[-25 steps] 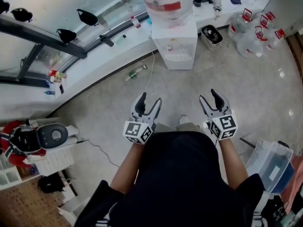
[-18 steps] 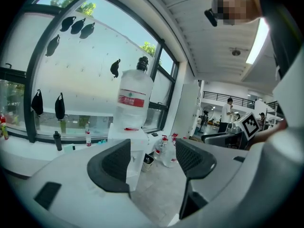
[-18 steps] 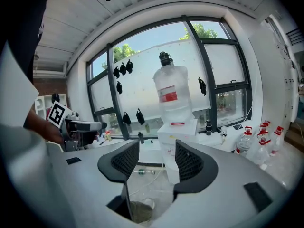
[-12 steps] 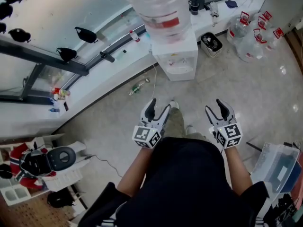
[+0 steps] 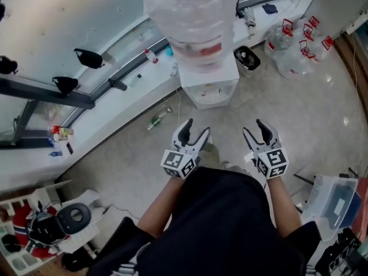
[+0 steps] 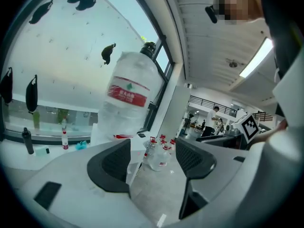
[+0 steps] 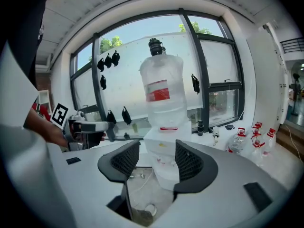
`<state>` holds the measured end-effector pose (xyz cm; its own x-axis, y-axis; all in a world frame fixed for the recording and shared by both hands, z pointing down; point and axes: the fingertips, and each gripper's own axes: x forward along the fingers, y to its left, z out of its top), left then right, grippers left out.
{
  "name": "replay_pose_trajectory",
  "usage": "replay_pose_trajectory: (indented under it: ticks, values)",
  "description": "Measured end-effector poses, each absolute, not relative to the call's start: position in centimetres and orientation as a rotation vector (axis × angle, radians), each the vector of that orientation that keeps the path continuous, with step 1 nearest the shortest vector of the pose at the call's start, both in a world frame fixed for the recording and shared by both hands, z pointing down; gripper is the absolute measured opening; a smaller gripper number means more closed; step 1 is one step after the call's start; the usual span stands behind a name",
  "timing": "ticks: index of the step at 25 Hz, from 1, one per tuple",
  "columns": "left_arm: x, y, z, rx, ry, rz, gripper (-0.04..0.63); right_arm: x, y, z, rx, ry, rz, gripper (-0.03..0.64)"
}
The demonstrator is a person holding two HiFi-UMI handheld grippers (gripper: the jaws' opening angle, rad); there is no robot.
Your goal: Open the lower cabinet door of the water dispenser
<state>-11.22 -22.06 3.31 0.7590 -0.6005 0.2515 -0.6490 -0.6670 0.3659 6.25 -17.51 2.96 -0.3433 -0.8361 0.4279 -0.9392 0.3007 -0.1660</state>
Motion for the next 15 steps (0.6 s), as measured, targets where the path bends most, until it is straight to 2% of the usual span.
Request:
replay_pose_trajectory:
  ticks: [6,15]
  values:
    - [-11.3,-26.7,3.2,2.565,-0.857,0.129,0.275,4.6,-23.1,2.8,1.693,-2.29,0.578,0.206]
    - [-11.4,-28.1,7.1,2.551,-0.803,0.185,0.275,5.4,-24.4,5.9,1.769,-2.217,0.64,0.209]
